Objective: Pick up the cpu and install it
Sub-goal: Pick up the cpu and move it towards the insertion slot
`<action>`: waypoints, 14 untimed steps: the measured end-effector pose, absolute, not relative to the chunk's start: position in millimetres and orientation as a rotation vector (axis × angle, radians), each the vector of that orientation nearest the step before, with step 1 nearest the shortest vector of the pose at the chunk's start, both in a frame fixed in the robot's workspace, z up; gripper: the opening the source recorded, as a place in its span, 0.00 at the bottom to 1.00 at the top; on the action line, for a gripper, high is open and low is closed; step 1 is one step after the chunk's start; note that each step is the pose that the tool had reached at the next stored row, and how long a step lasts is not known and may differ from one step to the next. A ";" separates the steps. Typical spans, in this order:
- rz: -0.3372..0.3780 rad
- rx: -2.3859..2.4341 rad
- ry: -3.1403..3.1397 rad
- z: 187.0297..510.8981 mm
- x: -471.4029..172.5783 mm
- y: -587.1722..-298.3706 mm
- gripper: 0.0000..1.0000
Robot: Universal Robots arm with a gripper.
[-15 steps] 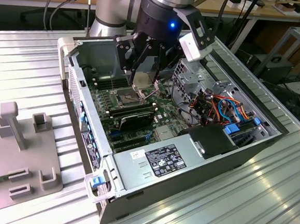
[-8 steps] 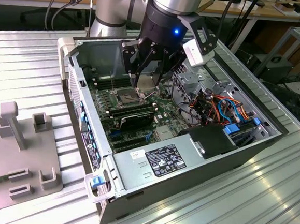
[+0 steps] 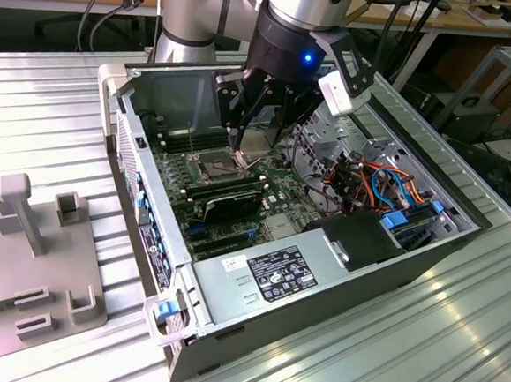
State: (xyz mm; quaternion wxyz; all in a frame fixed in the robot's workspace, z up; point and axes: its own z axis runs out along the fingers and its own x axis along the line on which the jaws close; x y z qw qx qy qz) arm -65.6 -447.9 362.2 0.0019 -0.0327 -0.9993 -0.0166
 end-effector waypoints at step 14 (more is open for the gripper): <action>-0.044 -0.102 -3.136 359.5 -65.3 -432.7 0.55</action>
